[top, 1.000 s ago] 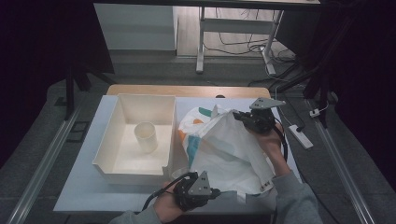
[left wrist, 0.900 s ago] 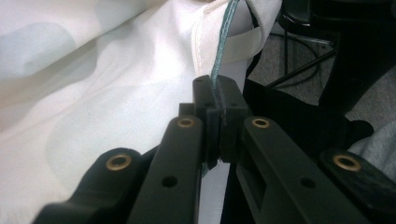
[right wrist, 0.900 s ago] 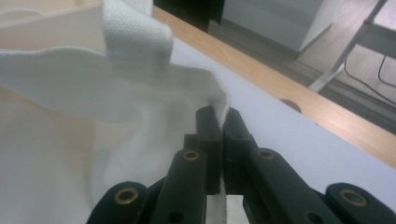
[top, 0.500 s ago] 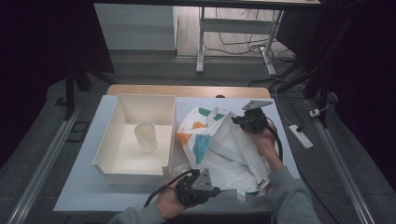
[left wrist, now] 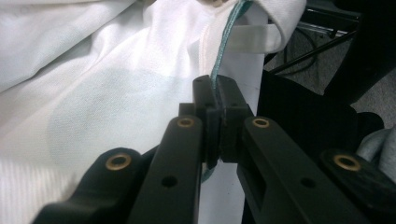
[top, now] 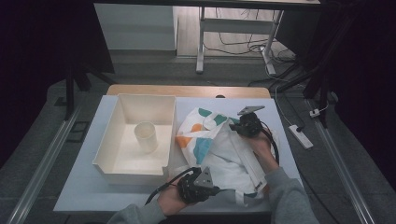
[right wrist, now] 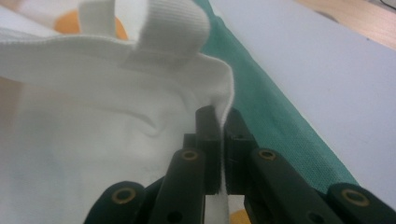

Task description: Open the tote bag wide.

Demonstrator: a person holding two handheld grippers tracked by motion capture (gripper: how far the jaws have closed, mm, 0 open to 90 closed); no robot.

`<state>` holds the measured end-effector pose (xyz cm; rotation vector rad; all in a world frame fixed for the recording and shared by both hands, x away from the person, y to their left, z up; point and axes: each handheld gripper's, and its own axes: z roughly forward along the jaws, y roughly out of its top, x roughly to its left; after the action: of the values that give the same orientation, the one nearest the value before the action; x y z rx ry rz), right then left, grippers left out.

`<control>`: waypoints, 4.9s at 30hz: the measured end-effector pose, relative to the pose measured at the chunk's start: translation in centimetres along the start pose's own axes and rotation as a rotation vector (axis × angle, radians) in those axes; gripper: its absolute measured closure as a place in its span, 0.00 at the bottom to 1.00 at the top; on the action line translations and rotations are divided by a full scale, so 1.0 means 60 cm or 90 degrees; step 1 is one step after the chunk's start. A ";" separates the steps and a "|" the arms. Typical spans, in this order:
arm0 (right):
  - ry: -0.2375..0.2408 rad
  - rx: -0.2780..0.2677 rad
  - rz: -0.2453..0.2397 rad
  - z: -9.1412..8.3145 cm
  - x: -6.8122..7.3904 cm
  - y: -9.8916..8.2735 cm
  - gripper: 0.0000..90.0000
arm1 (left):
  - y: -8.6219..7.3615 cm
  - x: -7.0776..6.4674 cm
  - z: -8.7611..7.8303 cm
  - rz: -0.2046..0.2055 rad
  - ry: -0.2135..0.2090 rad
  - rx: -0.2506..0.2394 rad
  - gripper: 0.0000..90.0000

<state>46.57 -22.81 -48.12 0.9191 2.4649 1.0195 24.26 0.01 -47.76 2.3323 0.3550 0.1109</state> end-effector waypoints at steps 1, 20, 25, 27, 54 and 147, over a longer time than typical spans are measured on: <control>0.001 -0.009 0.001 -0.007 0.001 0.002 0.89 | 0.000 0.001 0.001 0.000 0.000 -0.001 0.98; 0.051 -0.034 -0.055 -0.161 0.143 -0.025 0.55 | -0.002 0.008 0.004 0.017 -0.006 -0.014 0.98; 0.063 0.032 -0.062 -0.110 0.145 -0.046 0.55 | -0.002 0.008 0.004 0.014 -0.006 -0.016 0.98; 0.061 0.045 -0.068 -0.102 0.144 -0.049 0.55 | -0.002 0.008 0.004 0.014 -0.004 -0.017 0.98; 0.020 0.112 -0.107 -0.059 0.140 -0.065 0.52 | -0.006 0.010 0.011 0.007 -0.009 -0.011 0.98; -0.078 0.038 0.000 -0.008 -0.025 -0.021 0.98 | 0.002 0.046 0.009 -0.040 0.006 -0.035 0.98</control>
<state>46.90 -24.77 -48.64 0.9704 2.4044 0.8673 27.02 0.32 -48.14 2.2649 0.4249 0.1000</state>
